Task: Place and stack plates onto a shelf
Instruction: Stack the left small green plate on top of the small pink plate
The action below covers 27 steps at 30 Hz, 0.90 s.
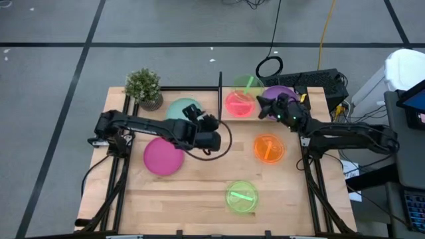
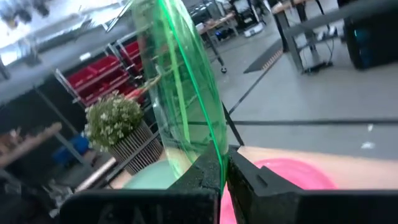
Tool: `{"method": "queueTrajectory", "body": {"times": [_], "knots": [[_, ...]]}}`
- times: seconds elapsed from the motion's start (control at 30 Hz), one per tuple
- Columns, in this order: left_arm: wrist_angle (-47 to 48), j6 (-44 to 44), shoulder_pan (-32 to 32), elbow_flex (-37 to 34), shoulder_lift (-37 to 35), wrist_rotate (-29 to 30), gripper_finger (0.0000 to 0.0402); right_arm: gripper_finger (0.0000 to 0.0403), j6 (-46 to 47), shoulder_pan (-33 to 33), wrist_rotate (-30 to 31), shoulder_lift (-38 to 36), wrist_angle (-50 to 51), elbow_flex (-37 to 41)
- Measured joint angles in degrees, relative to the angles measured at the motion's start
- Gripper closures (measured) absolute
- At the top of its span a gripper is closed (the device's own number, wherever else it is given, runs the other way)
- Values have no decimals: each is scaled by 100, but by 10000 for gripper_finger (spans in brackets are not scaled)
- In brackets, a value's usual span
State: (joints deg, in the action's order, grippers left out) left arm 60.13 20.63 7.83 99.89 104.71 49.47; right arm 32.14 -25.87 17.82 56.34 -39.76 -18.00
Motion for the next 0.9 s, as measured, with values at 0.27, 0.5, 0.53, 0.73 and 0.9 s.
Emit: {"method": "queueTrajectory", "body": {"times": [0.27,0.5,0.53,0.73,0.9], "knots": [[-86,285,218,-592,-7,3,96,403,796,7,30,1050,-311,0],[-431,182,480,-592,-56,4,96,389,1260,7,304,1604,-292,0],[-471,156,520,-592,-74,-8,96,386,1265,7,302,1655,-291,0],[-679,160,777,-588,-167,-36,96,373,1430,9,308,1756,-309,0],[-782,223,963,-589,-173,-36,96,355,1474,11,320,1753,-336,0]]}}
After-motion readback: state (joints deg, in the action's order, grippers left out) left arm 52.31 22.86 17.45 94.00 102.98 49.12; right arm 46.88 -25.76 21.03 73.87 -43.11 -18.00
